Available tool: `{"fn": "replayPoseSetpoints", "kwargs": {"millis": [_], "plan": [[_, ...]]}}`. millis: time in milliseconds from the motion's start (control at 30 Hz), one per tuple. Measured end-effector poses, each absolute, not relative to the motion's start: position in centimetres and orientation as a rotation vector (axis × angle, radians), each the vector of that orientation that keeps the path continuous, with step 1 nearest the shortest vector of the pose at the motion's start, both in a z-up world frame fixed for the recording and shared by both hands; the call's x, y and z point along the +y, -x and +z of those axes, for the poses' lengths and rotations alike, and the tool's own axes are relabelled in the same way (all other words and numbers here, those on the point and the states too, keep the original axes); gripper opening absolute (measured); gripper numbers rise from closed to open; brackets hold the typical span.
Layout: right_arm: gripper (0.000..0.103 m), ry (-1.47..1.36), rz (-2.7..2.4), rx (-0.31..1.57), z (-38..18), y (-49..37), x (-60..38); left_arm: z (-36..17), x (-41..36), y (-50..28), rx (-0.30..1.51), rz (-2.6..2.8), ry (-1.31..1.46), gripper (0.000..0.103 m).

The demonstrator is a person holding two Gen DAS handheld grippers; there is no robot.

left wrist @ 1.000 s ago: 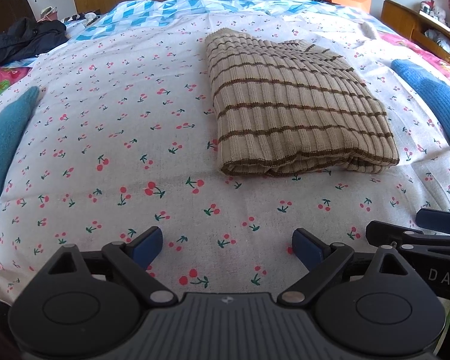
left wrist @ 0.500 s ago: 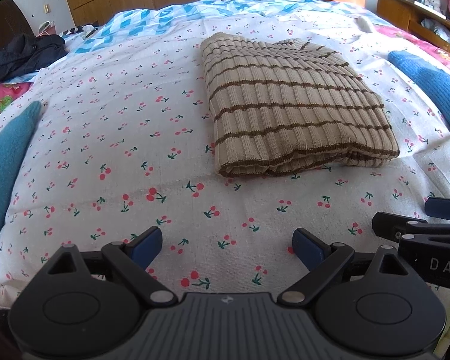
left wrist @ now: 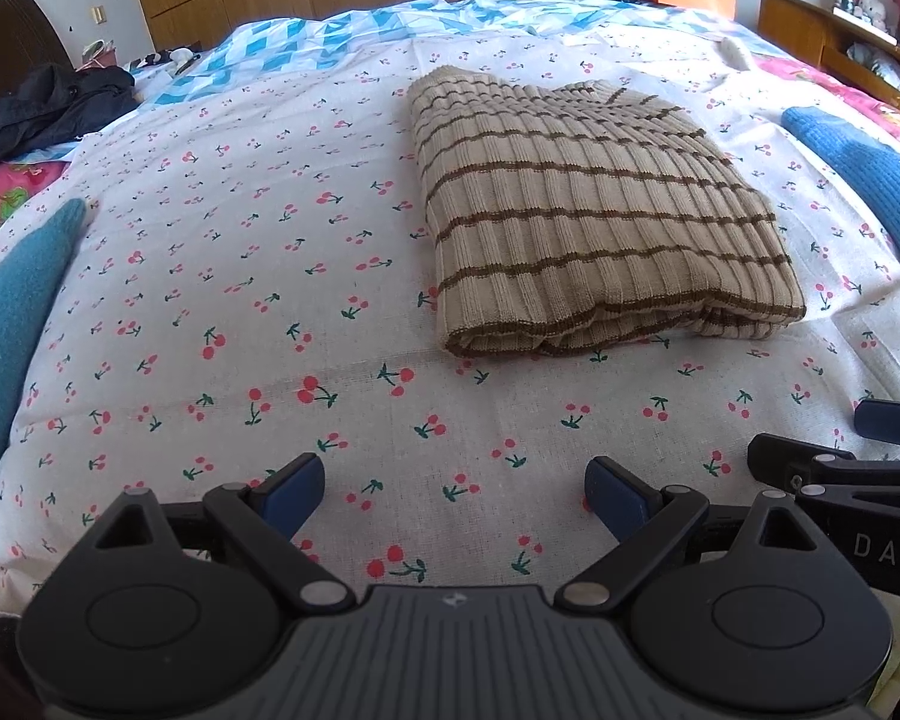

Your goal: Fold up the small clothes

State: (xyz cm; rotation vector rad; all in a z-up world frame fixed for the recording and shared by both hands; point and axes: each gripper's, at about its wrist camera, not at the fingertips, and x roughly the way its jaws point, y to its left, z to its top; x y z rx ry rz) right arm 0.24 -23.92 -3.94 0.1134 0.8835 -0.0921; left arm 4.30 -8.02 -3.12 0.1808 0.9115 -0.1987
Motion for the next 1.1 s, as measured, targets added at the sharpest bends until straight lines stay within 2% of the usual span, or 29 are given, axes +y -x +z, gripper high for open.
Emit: {"fn": "replayPoseSetpoints", "kwargs": {"millis": [1100], "plan": [[0.072,-0.094,-0.109,0.878,-3.95,0.02,-23.80,-2.79,-8.10,-3.94,0.902,-0.187,-0.190,0.098]]}}
